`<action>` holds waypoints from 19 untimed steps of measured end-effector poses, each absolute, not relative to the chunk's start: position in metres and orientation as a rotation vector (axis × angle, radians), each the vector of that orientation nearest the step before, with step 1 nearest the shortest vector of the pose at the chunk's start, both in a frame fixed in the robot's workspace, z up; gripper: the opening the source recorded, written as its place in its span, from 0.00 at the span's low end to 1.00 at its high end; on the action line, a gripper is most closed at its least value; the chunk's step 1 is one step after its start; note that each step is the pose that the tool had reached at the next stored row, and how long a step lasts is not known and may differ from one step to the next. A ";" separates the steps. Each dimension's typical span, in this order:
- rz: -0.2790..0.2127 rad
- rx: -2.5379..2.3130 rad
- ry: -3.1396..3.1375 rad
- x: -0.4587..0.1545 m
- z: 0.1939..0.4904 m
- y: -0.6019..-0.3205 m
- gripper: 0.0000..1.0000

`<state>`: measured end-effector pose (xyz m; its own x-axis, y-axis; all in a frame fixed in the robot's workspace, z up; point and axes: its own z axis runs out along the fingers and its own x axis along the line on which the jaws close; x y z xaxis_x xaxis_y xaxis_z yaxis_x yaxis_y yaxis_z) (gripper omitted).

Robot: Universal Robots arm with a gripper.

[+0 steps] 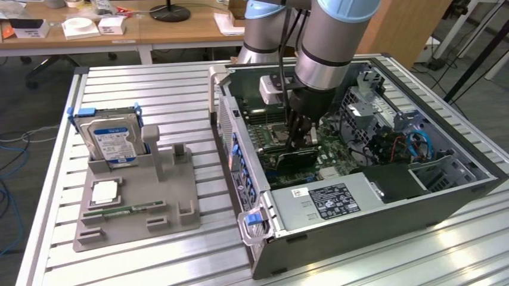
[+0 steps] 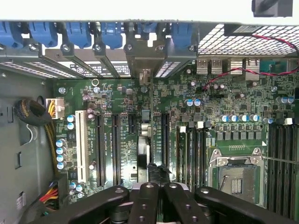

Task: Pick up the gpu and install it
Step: 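Insert the gpu into the slot, then press down on the gpu until it lock into place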

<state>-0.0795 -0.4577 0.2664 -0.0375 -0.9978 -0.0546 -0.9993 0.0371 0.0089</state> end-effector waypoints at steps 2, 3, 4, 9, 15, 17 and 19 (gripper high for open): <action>0.069 -2.156 2.238 -0.080 0.266 -0.458 0.11; 0.069 -2.156 2.238 -0.080 0.266 -0.458 0.11; 0.069 -2.156 2.238 -0.080 0.266 -0.458 0.11; 0.069 -2.156 2.238 -0.080 0.266 -0.459 0.11; 0.067 -2.157 2.239 -0.080 0.266 -0.462 0.11; 0.066 -2.157 2.239 -0.080 0.266 -0.464 0.11; 0.066 -2.157 2.240 -0.080 0.266 -0.465 0.11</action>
<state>-0.0795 -0.4654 0.2663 -0.0377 -0.9979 -0.0523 -0.9993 0.0373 0.0088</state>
